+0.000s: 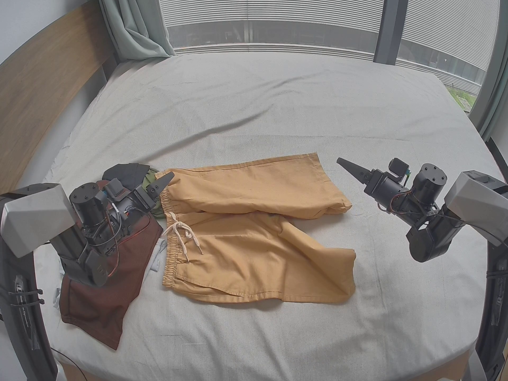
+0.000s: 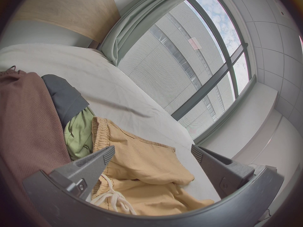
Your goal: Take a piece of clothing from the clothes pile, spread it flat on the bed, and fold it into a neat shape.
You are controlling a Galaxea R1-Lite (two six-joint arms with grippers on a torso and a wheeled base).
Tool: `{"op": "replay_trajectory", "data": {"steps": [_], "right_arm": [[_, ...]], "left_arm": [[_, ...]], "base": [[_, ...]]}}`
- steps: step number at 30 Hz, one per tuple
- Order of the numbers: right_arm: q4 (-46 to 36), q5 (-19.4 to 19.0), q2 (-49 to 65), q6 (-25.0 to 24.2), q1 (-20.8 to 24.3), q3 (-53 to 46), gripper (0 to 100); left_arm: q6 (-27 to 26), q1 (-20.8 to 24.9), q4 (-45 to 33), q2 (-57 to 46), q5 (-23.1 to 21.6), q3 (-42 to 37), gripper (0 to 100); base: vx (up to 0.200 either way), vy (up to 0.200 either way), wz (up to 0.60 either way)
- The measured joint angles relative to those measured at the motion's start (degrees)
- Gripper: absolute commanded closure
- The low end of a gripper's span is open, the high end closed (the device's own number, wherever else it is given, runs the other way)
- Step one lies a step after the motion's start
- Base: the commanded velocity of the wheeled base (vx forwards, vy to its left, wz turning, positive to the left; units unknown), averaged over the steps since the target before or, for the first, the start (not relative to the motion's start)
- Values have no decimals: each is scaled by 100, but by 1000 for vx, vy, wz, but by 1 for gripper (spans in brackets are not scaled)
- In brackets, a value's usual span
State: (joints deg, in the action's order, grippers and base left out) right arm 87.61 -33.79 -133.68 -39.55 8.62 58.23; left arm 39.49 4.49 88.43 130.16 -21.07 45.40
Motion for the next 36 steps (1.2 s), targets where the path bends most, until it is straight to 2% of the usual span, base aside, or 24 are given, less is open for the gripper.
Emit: {"op": "replay_trajectory", "data": {"steps": [6,11,21,26,33,36], "right_arm": [[63,5,334,96,61,-621,0],[68,5,728,176,105,-1196,0],[71,-1,1342,213,212,-1885,0],[68,-45,1652,189,243,-2310,0],[57,-63,2000,180,245,-2654,0],[55,-63,2039,184,212,-2710,0]], "left_arm": [[-22,0,13,-400,-91,-594,0],[-27,-20,15,-828,-477,-1180,0],[-106,-63,17,-1254,-628,-1724,0],[-152,-63,20,-1436,-852,-1933,0],[-733,-69,17,-1538,-984,-2131,0],[-1187,-69,17,-1541,-1073,-2242,0]], "base": [[0,0,0],[0,0,0],[0,0,0],[0,0,0],[0,0,0],[0,0,0]]}}
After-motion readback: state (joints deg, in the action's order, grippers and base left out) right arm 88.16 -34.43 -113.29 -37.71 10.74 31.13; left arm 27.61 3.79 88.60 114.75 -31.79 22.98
